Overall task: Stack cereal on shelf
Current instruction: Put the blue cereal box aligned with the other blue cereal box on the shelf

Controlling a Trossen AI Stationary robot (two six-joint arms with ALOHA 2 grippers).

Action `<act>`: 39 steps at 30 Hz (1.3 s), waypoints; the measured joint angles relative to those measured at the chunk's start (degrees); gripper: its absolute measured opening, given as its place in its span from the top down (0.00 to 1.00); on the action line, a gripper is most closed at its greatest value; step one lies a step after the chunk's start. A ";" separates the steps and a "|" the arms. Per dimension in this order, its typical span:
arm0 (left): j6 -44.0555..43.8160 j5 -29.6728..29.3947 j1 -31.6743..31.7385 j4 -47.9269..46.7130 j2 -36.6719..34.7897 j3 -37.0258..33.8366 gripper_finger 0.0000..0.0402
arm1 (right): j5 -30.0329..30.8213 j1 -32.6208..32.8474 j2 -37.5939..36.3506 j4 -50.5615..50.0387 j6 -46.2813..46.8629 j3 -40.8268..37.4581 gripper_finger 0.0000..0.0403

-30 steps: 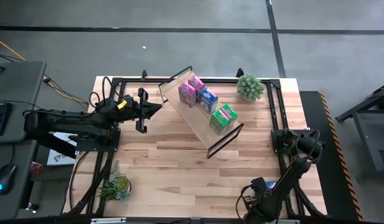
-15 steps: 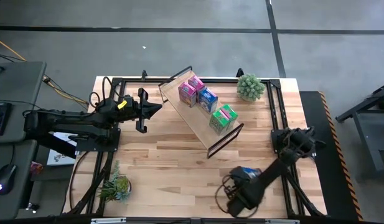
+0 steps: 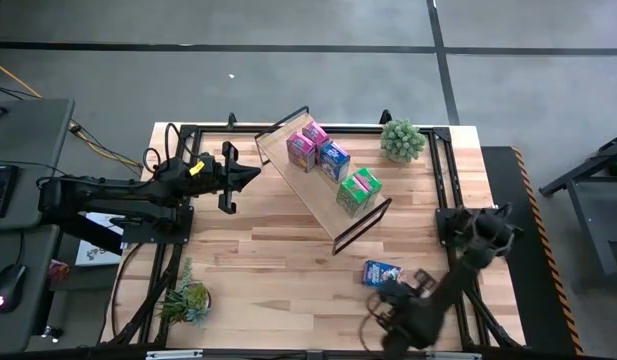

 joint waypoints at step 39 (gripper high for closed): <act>0.09 -0.02 0.01 0.00 0.00 0.00 1.00 | 3.49 -9.79 -34.03 40.98 -9.28 -50.57 1.00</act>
